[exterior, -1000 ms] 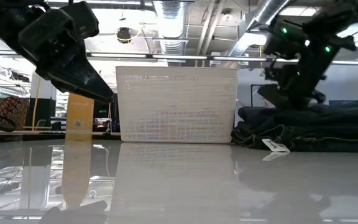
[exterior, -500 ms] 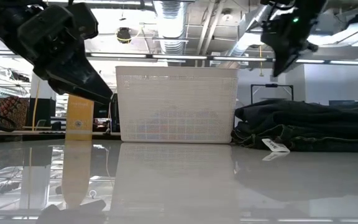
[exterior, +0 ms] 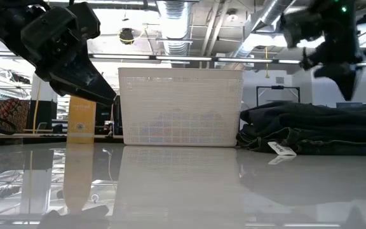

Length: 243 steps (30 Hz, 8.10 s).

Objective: Fold laundry
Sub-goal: Stack the folded black shorts on top of the folded dark blue jeans, then fold the green polo shirt from the white laundry organizer

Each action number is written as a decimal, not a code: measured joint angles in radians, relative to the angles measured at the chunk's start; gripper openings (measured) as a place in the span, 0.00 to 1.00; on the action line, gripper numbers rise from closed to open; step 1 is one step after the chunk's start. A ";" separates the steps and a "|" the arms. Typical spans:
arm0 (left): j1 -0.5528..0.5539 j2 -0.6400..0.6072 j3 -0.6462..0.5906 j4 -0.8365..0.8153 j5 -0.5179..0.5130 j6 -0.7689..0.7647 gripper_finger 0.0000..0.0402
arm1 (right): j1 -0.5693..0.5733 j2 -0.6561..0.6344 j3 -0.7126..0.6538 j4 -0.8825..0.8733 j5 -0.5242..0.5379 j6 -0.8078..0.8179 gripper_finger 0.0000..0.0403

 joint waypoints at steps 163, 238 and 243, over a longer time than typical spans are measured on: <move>-0.172 0.112 0.066 0.528 0.100 0.304 0.46 | 1.010 0.643 0.652 0.511 -0.171 -0.126 0.52; -0.323 -0.380 -0.151 -0.183 0.497 -0.189 0.00 | 1.005 0.378 0.153 0.798 0.006 -0.048 0.04; -0.348 -0.380 -0.193 -0.184 0.515 -0.382 0.03 | 1.014 0.489 0.144 0.920 -0.123 -0.003 0.04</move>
